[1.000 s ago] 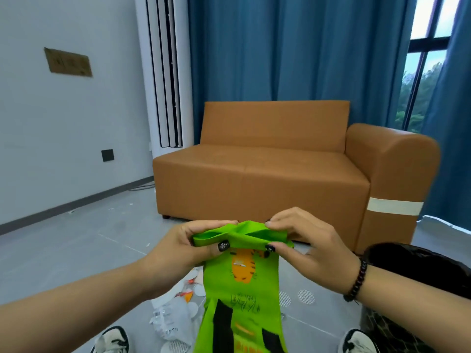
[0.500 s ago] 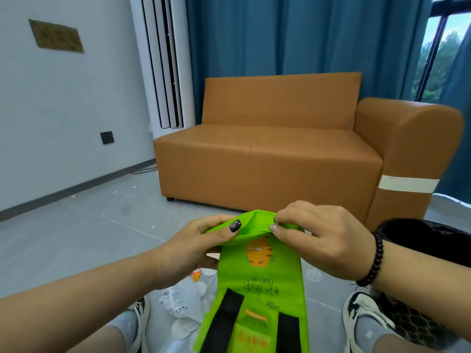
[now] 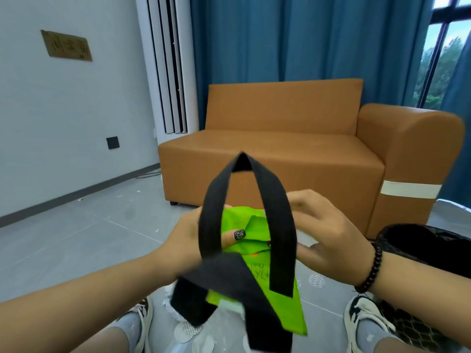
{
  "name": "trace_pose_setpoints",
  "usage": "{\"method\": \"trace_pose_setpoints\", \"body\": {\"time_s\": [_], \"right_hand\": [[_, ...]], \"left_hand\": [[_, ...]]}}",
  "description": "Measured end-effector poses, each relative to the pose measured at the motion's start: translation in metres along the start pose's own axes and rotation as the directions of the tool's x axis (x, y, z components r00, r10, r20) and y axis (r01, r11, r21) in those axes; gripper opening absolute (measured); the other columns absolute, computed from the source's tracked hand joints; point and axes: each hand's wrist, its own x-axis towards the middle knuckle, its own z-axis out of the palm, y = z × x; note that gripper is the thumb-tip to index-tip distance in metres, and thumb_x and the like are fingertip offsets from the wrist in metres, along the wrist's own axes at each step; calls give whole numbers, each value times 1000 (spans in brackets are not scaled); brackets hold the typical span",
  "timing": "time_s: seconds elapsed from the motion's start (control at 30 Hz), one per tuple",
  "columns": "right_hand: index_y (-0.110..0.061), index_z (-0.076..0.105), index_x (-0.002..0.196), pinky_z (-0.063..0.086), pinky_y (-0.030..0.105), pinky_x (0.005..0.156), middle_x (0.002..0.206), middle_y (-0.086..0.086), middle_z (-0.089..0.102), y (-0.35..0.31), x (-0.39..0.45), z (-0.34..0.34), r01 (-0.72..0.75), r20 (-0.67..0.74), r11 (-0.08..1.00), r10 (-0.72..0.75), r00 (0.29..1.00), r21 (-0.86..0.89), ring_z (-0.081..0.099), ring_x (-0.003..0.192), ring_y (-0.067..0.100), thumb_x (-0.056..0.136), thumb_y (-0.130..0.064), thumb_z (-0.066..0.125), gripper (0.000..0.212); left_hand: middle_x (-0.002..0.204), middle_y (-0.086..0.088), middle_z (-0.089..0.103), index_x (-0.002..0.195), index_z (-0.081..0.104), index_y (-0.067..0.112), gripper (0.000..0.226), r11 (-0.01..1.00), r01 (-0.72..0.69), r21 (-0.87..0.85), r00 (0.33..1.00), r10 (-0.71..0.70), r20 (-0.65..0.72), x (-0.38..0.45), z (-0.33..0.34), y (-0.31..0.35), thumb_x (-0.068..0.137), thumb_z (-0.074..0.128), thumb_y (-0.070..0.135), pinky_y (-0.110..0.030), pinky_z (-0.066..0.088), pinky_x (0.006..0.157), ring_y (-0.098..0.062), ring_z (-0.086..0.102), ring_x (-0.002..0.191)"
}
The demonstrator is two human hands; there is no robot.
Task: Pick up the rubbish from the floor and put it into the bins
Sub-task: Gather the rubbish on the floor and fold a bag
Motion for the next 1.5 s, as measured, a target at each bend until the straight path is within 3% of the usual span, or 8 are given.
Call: {"method": "trace_pose_setpoints", "body": {"time_s": [0.07,0.23,0.37,0.5,0.7,0.93,1.2,1.5], "right_hand": [[-27,56,125,47,33,92,120,-1,54,-2,2,-2,-220,25,962,219,975,159,55,112,13,84,-43,64,45],[-48,54,116,53,41,90,113,-14,62,5,-3,6,-612,324,613,524,788,500,62,105,7,62,-73,65,60],[-44,59,116,54,40,89,110,-15,65,5,-4,7,-568,328,596,469,820,567,64,103,11,66,-68,66,56],[-47,59,118,49,20,84,105,-15,59,6,-4,9,-436,209,766,383,900,473,59,101,9,73,-62,64,48],[-23,66,115,46,16,77,95,-5,65,4,-2,15,-316,-12,856,351,936,410,62,87,6,75,-12,72,43],[-20,61,119,40,13,71,88,-9,57,3,-2,15,-267,-42,909,295,954,320,55,80,7,78,-2,66,45],[-8,64,100,45,18,80,96,-3,60,6,-1,14,-190,-83,932,225,971,307,59,93,9,67,16,54,42],[-1,64,86,48,30,76,91,7,60,11,-3,13,-158,-99,927,203,974,341,61,90,22,64,19,52,32]], "left_hand": [[84,24,72,95,64,22,34,999,-12,-50,1000,13,18,-1,6,7,65,77,15,-8,48,71,9,64,78],[90,7,72,95,69,23,25,991,-65,-118,997,68,28,-2,11,12,71,76,19,-21,54,73,-7,68,81],[94,2,71,97,68,27,24,995,-86,-56,996,86,12,0,11,11,74,75,21,-27,56,76,-13,69,85],[89,4,72,95,66,21,22,997,-58,-43,998,57,-25,3,9,11,75,76,22,-24,56,71,-10,69,81],[90,-2,74,96,67,14,32,985,52,-166,999,-54,-5,3,12,10,66,76,21,-24,57,70,-15,71,83],[113,-14,69,119,59,7,55,909,317,-269,923,-232,306,2,4,4,69,79,-1,-38,55,90,-28,67,105],[87,2,71,94,66,14,36,982,141,-122,987,-130,95,9,14,4,62,82,8,-28,56,74,-10,65,80],[77,2,67,91,58,10,31,940,278,-197,960,-267,84,9,23,6,72,77,-6,-23,54,62,-9,62,70]]}}
